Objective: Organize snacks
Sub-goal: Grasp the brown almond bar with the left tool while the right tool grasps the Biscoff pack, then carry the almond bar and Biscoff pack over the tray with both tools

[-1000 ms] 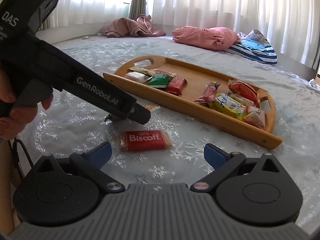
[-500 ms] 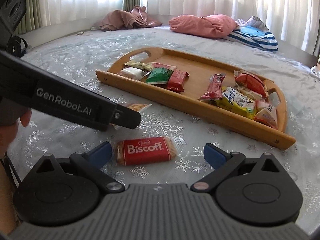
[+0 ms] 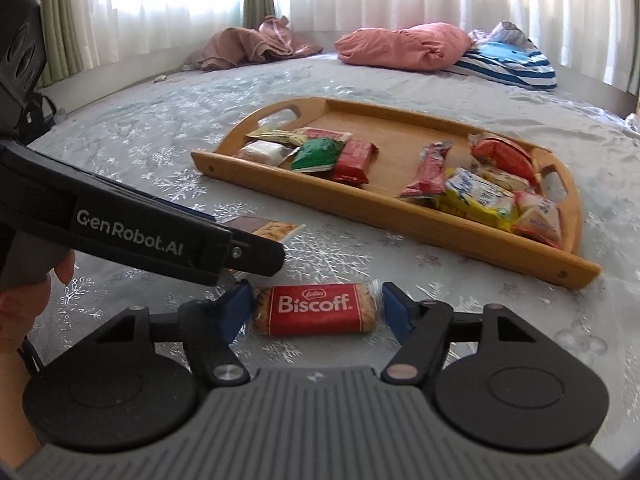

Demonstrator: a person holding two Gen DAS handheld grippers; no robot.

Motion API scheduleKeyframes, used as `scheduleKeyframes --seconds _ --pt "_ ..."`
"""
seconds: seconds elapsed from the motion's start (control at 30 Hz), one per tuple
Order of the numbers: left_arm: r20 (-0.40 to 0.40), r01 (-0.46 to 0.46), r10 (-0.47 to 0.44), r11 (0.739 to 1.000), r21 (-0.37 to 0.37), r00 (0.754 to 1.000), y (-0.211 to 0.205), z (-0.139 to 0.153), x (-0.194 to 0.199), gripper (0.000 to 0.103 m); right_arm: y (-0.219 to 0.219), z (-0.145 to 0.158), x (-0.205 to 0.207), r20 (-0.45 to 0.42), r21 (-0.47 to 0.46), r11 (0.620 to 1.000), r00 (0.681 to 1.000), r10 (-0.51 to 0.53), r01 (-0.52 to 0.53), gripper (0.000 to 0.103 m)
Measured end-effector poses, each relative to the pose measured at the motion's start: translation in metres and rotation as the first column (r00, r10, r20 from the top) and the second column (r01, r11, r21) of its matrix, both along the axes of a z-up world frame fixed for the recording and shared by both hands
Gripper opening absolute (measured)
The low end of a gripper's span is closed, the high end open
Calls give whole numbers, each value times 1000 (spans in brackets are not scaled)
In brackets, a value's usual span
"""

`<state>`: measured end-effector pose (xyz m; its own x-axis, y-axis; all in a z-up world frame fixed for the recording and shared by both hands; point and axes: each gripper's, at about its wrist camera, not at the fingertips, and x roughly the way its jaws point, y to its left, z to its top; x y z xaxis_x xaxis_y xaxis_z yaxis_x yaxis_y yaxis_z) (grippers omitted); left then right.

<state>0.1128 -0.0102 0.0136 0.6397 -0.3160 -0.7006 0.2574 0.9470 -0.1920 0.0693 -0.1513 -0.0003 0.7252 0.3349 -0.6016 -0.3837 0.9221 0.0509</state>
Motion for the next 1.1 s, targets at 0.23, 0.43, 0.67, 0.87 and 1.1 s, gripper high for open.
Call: scheduleKeyframes --seconds 0.23,0.43,0.67,0.87,1.1 --pt "1 -3 3 1000 10 1000 -4 -3 1 67 -16 1 -9 26 -12 996 995 -93 93 69" --pt "21 3 -4 999 46 1000 -13 -7 1 72 -29 3 -11 50 -31 979 978 -202 203 69" --pt "50 11 -15 996 94 999 -20 -9 -3 71 -35 3 -6 61 -25 958 957 -285 287 69" --pt "103 42 -63 980 193 993 -31 -15 -13 59 -33 1 -4 66 -44 954 954 -292 295 69" --pt "105 35 -55 984 177 993 -33 -12 -16 51 -33 1 -2 62 -35 953 952 -300 302 69"
